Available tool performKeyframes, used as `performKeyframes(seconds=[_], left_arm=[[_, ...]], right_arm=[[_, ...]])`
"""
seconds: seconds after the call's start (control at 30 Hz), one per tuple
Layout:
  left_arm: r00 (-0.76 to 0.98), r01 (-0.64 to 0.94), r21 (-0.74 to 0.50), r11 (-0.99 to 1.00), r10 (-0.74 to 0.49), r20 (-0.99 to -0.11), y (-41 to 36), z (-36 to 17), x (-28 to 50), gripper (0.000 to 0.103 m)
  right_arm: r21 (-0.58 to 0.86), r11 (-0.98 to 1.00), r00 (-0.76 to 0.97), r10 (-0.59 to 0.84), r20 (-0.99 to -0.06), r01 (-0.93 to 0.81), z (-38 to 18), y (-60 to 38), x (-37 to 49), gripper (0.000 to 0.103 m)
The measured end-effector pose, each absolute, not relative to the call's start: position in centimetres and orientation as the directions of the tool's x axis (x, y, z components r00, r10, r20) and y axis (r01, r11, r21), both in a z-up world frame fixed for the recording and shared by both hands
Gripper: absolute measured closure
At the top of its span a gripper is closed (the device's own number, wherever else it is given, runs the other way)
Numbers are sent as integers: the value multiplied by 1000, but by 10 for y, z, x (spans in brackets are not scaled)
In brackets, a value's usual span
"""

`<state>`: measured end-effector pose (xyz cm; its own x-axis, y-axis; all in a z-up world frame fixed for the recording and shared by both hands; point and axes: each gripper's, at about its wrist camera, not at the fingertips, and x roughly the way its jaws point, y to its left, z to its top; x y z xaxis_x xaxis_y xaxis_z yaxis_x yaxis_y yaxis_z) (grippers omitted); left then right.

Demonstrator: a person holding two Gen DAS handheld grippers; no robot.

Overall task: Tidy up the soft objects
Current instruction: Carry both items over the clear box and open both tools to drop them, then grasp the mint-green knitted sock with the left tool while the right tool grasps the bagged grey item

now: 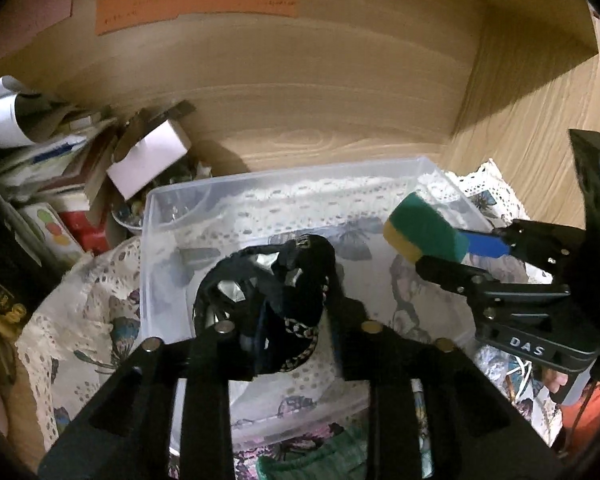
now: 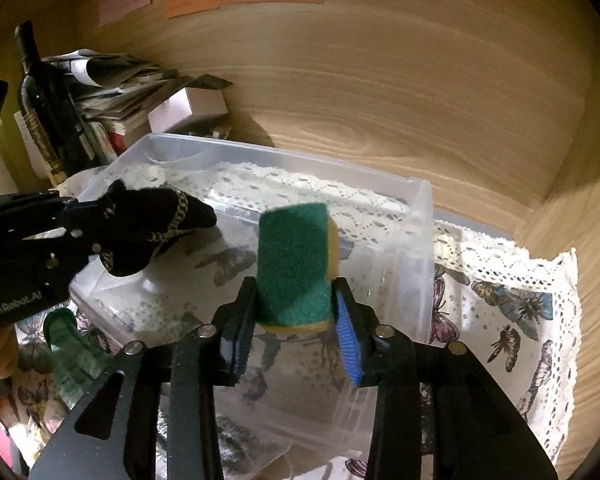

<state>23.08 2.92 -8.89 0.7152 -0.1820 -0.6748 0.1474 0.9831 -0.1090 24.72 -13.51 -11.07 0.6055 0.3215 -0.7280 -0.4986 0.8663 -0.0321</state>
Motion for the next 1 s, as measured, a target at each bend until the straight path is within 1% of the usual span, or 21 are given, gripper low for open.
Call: performKeyframes(seconds=[0.03,0.07,0.1,0.2,0.27,0.33,0.4,0.47,0.53,0.63,0.73,0.83,1.0], left_arm=[[711,144,-113,983,-182,-679,31,-89,232,55],[710,142,-120,983,-186,-679,31,-89,232,50],[713,135,-126,983,-184,-676,31,-88,232,43],[734,108,-128,986,-166,-658,30,-82,227,40],[747,104,-125,987,-160,-646,31,-74,221,36],[767,98,-113,989,-148,-625,32,-66,213,27],[788,93,-101,991,-135,-601,33,-57,202,23],[803,94,-98,991,-134,-581,34,-47,191,18],[813,93,-97,991,-132,-566,34,-40,180,10],[831,88,-93,992,-125,-542,37,-30,163,6],[835,83,-82,993,-115,-538,37,-29,149,4],[830,76,-63,995,-98,-549,37,-36,139,3],[813,58,-18,998,-58,-579,35,-56,124,2]], right_arm=[[-39,867,614,320,-721,-497,-110,-135,246,51],[-43,869,628,321,-709,-493,-107,-136,244,45],[-46,870,643,325,-694,-490,-103,-138,241,37],[-58,870,671,333,-662,-489,-92,-139,234,36],[-67,872,691,335,-641,-485,-83,-140,228,34],[-74,874,713,340,-614,-480,-73,-144,219,31],[-68,875,728,354,-587,-479,-62,-149,209,30],[-56,876,742,370,-559,-479,-53,-153,198,26],[-49,877,753,380,-537,-478,-47,-157,189,22],[-47,878,768,390,-508,-477,-39,-163,174,22],[-42,878,773,396,-496,-477,-38,-166,162,21],[-26,877,764,403,-504,-481,-43,-169,153,21],[11,877,731,407,-548,-480,-63,-170,147,21]])
